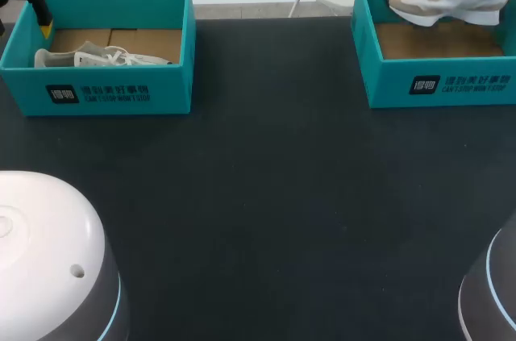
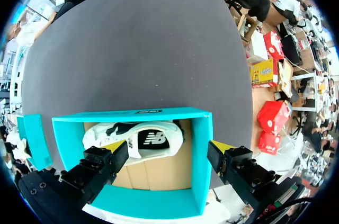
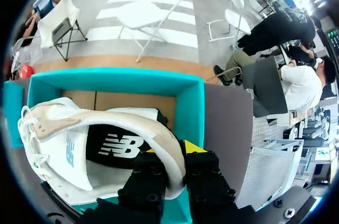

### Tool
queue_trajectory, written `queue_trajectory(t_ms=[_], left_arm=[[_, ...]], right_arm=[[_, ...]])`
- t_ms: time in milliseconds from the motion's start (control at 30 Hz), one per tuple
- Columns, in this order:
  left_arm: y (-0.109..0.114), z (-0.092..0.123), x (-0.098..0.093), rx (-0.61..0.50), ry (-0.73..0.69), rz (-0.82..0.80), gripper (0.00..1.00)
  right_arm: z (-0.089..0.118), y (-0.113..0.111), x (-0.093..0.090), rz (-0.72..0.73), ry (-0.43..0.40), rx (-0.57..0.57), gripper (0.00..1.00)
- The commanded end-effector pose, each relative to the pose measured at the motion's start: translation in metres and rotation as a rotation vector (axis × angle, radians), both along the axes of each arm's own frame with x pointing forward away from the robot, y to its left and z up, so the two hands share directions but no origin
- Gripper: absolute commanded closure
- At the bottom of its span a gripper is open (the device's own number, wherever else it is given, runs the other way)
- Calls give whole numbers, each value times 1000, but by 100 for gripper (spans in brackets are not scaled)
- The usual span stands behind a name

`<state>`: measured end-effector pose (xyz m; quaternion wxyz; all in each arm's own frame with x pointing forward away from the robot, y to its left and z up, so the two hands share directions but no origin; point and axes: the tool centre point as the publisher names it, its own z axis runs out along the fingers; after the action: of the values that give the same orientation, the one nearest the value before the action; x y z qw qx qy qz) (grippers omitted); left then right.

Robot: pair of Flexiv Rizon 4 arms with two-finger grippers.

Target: Take the shoe out of the shoebox, open the shoe tongue, remove and reinsert the insole, then place the shoe into the shoebox

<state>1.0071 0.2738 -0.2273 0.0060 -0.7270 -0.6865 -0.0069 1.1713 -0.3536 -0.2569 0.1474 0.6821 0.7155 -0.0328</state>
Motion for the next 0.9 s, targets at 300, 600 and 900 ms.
queue_trajectory(t_ms=[300,600,900], left_arm=[[0,0,0,1,-1,-1,0],[0,0,0,1,-1,-1,0],[0,0,0,1,-1,-1,0]], right_arm=[[133,26,-82,9,-158,-29,100],[157,43,-100,-26,-206,-47,100],[157,43,-100,-26,-206,-47,100]])
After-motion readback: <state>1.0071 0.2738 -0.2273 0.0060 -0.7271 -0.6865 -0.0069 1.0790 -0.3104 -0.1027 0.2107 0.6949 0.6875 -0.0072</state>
